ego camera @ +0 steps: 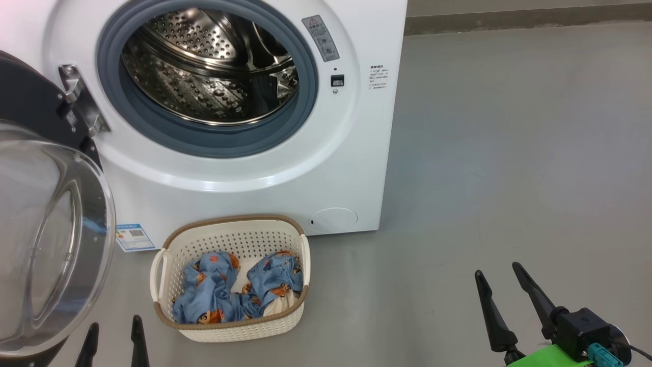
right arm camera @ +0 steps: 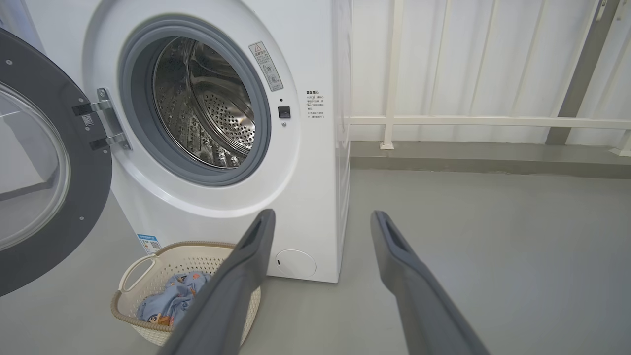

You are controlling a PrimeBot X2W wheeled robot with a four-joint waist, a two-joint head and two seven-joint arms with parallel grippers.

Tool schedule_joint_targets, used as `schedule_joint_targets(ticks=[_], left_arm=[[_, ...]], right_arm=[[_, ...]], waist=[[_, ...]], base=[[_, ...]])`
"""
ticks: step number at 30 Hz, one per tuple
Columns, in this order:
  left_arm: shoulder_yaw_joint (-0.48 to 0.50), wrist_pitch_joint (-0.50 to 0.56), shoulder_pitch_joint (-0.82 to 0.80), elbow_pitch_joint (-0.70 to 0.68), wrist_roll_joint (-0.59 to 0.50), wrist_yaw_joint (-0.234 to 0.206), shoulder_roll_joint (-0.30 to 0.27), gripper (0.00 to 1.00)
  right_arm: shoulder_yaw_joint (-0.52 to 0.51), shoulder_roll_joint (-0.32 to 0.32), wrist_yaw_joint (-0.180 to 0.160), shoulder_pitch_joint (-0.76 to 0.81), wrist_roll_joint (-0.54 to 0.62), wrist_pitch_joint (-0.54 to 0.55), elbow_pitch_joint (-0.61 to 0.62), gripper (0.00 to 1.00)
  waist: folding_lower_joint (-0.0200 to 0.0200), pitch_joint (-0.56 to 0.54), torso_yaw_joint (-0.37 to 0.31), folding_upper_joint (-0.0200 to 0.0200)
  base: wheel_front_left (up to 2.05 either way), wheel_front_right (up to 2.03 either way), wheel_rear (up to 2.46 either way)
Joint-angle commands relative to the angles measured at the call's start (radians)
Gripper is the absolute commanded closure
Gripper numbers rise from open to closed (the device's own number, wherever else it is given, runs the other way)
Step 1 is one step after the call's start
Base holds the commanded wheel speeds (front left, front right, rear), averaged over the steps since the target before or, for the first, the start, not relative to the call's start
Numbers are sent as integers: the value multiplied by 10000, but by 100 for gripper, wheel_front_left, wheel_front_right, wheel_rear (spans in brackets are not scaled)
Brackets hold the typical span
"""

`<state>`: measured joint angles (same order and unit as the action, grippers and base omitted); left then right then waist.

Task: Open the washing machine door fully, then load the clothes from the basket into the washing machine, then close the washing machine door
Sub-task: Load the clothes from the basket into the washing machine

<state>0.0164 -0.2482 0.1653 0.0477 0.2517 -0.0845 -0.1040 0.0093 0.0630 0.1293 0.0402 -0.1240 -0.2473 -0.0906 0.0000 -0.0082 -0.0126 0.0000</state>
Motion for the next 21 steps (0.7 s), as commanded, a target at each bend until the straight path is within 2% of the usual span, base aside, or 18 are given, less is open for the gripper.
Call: schedule_joint_targets(ticks=[1,13,21], left_arm=[[323,-130,-377,-166,-75,-25,-87,0],[303,-133,-421,84,-121,-26,-133,0],[285,-132,-485,207,-94,-79,-141,0]], right_arm=[[197,5,14,-176,73,-59,221,0],[242,-10,14,-162,96,-60,167,0],[286,50,14,-131,63,-40,103,0]], waist=[[0,-2,4,0],[0,27,109,0],[0,38,198,0]], base=[[0,0,0],[2,-2,0],[82,-82,0]])
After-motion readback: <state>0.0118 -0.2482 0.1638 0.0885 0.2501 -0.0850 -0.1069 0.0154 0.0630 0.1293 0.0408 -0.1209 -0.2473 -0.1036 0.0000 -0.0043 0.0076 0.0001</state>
